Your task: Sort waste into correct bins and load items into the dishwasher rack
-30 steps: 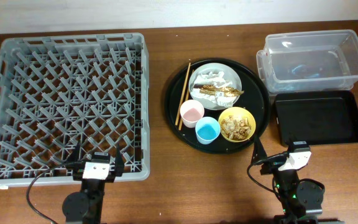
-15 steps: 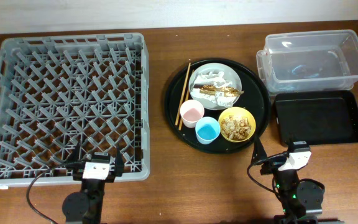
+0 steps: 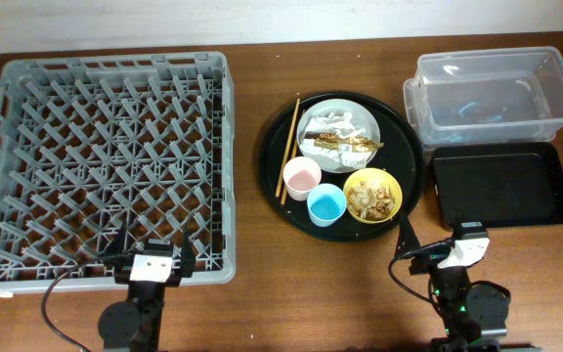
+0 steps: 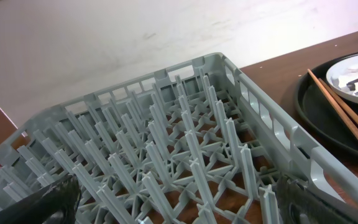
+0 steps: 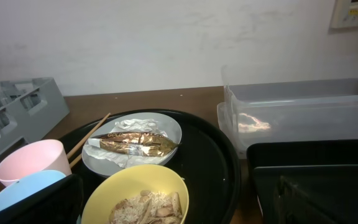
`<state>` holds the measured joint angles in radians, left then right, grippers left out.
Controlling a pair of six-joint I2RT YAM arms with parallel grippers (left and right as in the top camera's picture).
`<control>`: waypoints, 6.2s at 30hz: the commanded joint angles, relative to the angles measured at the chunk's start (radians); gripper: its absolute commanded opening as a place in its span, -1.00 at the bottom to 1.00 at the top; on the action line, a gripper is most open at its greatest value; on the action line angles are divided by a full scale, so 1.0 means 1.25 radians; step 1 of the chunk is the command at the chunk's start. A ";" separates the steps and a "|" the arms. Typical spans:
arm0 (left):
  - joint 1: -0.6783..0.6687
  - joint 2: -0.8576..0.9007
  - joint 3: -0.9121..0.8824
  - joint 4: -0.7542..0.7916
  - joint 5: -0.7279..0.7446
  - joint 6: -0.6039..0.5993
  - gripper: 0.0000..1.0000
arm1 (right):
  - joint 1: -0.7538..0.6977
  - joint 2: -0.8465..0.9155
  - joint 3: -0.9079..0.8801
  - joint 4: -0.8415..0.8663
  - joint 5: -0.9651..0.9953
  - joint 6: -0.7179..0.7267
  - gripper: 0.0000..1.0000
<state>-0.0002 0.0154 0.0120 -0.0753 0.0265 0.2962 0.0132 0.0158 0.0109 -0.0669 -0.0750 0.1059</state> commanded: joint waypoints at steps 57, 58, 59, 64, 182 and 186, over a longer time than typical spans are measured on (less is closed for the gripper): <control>0.001 -0.007 0.015 0.035 0.138 -0.144 0.99 | 0.005 -0.005 0.023 0.130 -0.079 0.004 0.96; 0.001 -0.007 0.023 0.035 0.138 -0.144 0.99 | 0.005 -0.005 0.035 0.129 -0.079 0.003 0.97; 0.001 -0.007 0.034 0.035 0.138 -0.144 0.99 | 0.005 -0.005 0.046 0.129 -0.079 0.002 0.97; 0.001 -0.006 0.090 0.009 0.138 -0.143 0.99 | 0.005 -0.005 0.089 0.129 -0.079 0.001 0.97; 0.000 1.376 1.484 -0.953 0.186 -0.099 0.99 | 0.016 1.379 1.326 -0.515 0.148 0.251 -0.92; 0.000 1.376 1.484 -0.953 0.186 -0.099 0.99 | -0.089 1.403 1.325 -0.505 0.152 0.276 -0.92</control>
<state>-0.0002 1.7294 1.8442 -1.2675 0.2401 0.1604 -0.0292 1.7348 1.6680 -0.7033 0.0872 0.4366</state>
